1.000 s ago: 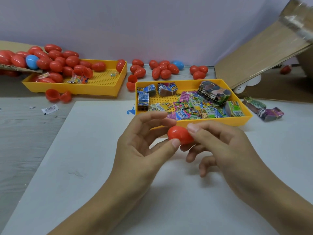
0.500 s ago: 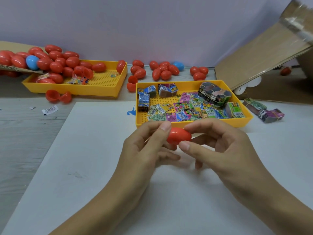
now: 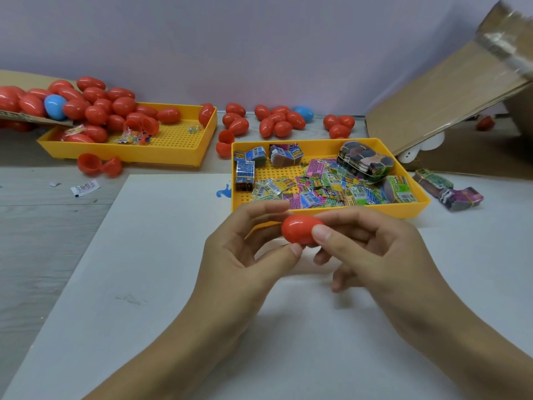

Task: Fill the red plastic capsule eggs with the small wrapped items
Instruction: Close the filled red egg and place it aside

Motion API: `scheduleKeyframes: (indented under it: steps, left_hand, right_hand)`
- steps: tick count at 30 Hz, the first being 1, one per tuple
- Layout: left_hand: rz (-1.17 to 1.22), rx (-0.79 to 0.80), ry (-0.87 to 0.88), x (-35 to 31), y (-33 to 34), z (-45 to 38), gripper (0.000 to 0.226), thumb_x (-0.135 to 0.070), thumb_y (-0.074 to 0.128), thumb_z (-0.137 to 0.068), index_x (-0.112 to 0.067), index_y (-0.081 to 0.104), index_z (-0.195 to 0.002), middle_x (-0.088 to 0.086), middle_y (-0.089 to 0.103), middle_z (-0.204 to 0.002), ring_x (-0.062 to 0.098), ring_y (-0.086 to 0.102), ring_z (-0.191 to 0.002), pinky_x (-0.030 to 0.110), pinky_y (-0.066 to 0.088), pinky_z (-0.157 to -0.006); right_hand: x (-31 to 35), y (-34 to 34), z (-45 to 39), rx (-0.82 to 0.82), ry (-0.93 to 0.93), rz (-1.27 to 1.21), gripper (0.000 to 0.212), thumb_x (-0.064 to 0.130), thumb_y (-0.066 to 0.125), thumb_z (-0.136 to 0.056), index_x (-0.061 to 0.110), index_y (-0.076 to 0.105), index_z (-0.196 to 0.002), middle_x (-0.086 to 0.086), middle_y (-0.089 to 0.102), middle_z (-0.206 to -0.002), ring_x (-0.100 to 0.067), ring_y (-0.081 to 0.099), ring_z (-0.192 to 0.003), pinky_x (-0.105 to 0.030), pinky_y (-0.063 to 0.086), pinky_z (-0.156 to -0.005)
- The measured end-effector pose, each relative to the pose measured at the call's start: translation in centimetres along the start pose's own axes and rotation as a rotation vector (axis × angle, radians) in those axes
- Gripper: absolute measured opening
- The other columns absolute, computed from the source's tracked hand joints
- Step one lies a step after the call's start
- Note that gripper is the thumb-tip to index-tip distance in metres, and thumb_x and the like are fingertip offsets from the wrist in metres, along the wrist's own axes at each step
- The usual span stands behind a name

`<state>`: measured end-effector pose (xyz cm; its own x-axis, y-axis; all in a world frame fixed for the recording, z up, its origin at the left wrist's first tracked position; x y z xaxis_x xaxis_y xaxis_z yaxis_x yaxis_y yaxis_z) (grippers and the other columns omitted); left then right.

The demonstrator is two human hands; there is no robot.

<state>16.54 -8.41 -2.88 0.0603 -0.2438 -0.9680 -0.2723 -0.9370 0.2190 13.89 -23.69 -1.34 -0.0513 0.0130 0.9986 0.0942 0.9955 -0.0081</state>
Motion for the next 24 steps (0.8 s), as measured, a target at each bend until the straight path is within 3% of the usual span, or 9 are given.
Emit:
scheduleKeyframes:
  steps: [3,7,10,12,14,16,18,21,24]
  left_hand:
    - [0.055,-0.012,-0.068,0.6,-0.1,0.0,0.032,-0.025,0.080,-0.072,-0.024,0.075,-0.103,0.007,0.076,-0.103,0.026,0.073,-0.098,0.033,0.059,-0.084]
    - [0.040,-0.064,-0.041,0.4,-0.4,0.0,0.020,-0.020,0.076,-0.078,-0.021,0.077,-0.099,0.006,0.078,-0.098,0.025,0.076,-0.090,0.025,0.059,-0.076]
    - [0.070,-0.112,0.012,-0.1,-0.7,0.2,0.020,-0.017,0.079,-0.077,-0.019,0.076,-0.097,0.007,0.077,-0.095,0.025,0.076,-0.088,0.024,0.059,-0.075]
    - [0.042,-0.151,0.062,-0.6,-1.0,0.4,0.024,-0.024,0.082,-0.074,-0.022,0.076,-0.097,0.007,0.077,-0.096,0.024,0.076,-0.090,0.025,0.059,-0.076]
    - [0.006,-0.193,0.107,-1.1,-1.4,0.6,0.026,-0.031,0.079,-0.072,-0.025,0.075,-0.097,0.006,0.077,-0.097,0.025,0.075,-0.095,0.027,0.059,-0.078]
    - [-0.012,-0.236,0.144,-1.5,-1.7,0.7,0.022,-0.026,0.080,-0.075,-0.024,0.074,-0.097,0.006,0.077,-0.098,0.025,0.074,-0.098,0.030,0.060,-0.081]
    - [-0.016,-0.263,0.156,-1.5,-2.0,0.8,0.018,-0.023,0.078,-0.078,-0.023,0.074,-0.095,0.007,0.077,-0.097,0.026,0.074,-0.097,0.033,0.060,-0.083]
    - [-0.025,-0.255,0.150,-1.5,-1.8,0.8,0.019,-0.025,0.079,-0.078,-0.022,0.074,-0.096,0.008,0.077,-0.097,0.027,0.074,-0.095,0.038,0.060,-0.085]
    - [-0.015,-0.268,0.145,-1.5,-1.9,0.8,0.020,-0.026,0.081,-0.077,-0.020,0.074,-0.095,0.010,0.076,-0.095,0.028,0.075,-0.089,0.039,0.061,-0.083]
  right_hand:
    - [0.0,0.1,-0.1,0.039,-0.047,0.024,0.022,0.024,0.078,-0.075,0.020,0.075,-0.097,-0.008,0.074,-0.084,-0.018,0.070,-0.073,-0.027,0.051,-0.047]
    - [-0.1,0.1,-0.2,0.025,-0.111,0.094,0.020,0.027,0.078,-0.077,0.025,0.075,-0.097,-0.001,0.075,-0.088,-0.015,0.070,-0.079,-0.027,0.052,-0.050]
    - [1.7,-0.6,-0.4,-0.083,-0.283,0.460,0.037,0.050,0.072,-0.079,0.031,0.069,-0.111,0.012,0.070,-0.105,-0.010,0.064,-0.107,-0.023,0.052,-0.079]
    - [3.0,0.0,-0.7,-0.103,-0.394,0.774,0.060,0.067,0.058,-0.080,0.031,0.059,-0.128,0.027,0.056,-0.125,-0.001,0.043,-0.132,-0.019,0.035,-0.102]
    - [2.8,0.8,-1.3,-0.058,-0.385,0.972,0.077,0.078,0.042,-0.079,0.033,0.046,-0.142,0.037,0.039,-0.135,0.006,0.016,-0.143,-0.026,0.015,-0.114]
    - [1.7,1.3,-1.9,0.010,-0.319,1.097,0.090,0.087,0.027,-0.077,0.036,0.030,-0.151,0.029,0.036,-0.148,0.002,-0.003,-0.148,-0.037,-0.001,-0.120]
    - [0.7,1.5,-2.2,0.068,-0.265,1.194,0.093,0.090,0.020,-0.075,0.040,0.019,-0.153,0.023,0.036,-0.153,-0.002,-0.010,-0.149,-0.048,-0.007,-0.120]
    - [0.6,1.2,-2.5,0.055,-0.265,1.198,0.079,0.081,0.030,-0.081,0.042,0.027,-0.150,0.023,0.051,-0.140,-0.009,0.009,-0.149,-0.048,-0.002,-0.120]
    - [1.6,0.6,-2.6,-0.028,-0.340,1.104,0.057,0.055,0.055,-0.085,0.037,0.049,-0.139,0.023,0.061,-0.117,-0.014,0.037,-0.131,-0.036,0.016,-0.112]
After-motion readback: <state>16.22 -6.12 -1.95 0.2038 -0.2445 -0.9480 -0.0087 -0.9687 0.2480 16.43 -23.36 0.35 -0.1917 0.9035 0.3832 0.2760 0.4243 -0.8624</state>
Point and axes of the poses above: each hand's wrist, its own z-axis away from the middle knuckle, its own y-axis out of the palm, x = y × z, the point moved 10 cm from there along -z, towards the middle knuckle
